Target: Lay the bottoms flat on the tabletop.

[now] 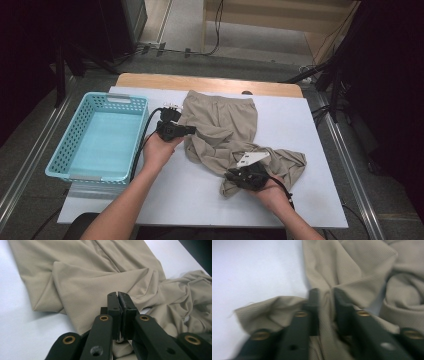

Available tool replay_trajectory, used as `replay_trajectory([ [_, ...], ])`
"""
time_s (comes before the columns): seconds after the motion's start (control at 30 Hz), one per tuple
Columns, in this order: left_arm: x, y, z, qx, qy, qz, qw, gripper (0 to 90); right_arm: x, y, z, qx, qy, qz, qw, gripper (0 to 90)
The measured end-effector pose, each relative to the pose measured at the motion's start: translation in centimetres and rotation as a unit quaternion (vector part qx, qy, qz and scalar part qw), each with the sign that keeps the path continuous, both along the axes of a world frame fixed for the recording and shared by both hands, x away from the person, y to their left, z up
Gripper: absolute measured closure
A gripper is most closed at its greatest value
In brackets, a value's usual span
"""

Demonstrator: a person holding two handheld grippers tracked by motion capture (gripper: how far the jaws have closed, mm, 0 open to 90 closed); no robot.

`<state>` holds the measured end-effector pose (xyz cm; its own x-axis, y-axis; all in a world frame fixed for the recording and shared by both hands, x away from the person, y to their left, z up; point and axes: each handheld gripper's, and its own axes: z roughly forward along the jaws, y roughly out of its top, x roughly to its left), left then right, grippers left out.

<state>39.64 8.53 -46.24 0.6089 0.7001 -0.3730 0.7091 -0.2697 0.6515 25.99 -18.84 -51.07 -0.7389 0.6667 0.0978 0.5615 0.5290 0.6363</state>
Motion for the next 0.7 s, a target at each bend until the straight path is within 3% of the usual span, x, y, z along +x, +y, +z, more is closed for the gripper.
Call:
replay_trajectory([
  [0.07,-0.1,0.1,0.5,-0.002,-0.004,0.0,1.0,88.5,-0.1,-0.1,1.1,0.005,0.014,0.006,0.9999,82.9],
  [0.13,-0.2,-0.1,1.0,-0.007,-0.01,-0.003,0.9999,88.5,-0.6,-0.6,2.5,0.034,0.01,0.012,0.9993,83.1],
  [0.23,-0.3,-0.8,1.7,-0.007,-0.021,-0.013,0.9997,88.5,-1.2,-2.3,4.9,0.071,-0.011,0.002,0.9974,83.0],
  [0.3,0.0,-1.4,1.7,-0.003,-0.021,-0.02,0.9996,88.5,-1.1,-3.5,5.5,0.079,-0.022,-0.017,0.9965,83.0],
  [0.4,0.9,-2.3,1.2,0.01,-0.015,-0.024,0.9996,88.4,-0.1,-5.8,5.6,0.085,-0.02,-0.062,0.9943,83.0],
  [0.57,2.3,-3.1,0.4,0.011,-0.006,-0.014,0.9998,88.4,2.2,-8.5,4.5,0.083,-0.015,-0.127,0.9883,82.9],
  [0.6,2.3,-3.3,0.3,0.008,-0.01,-0.009,0.9999,86.6,2.8,-9.0,4.2,0.085,-0.012,-0.14,0.9864,82.9],
  [0.7,2.1,-3.3,0.4,0.003,-0.009,-0.016,0.9998,68.3,4.1,-10.1,3.1,0.068,-0.01,-0.179,0.9815,80.0],
])
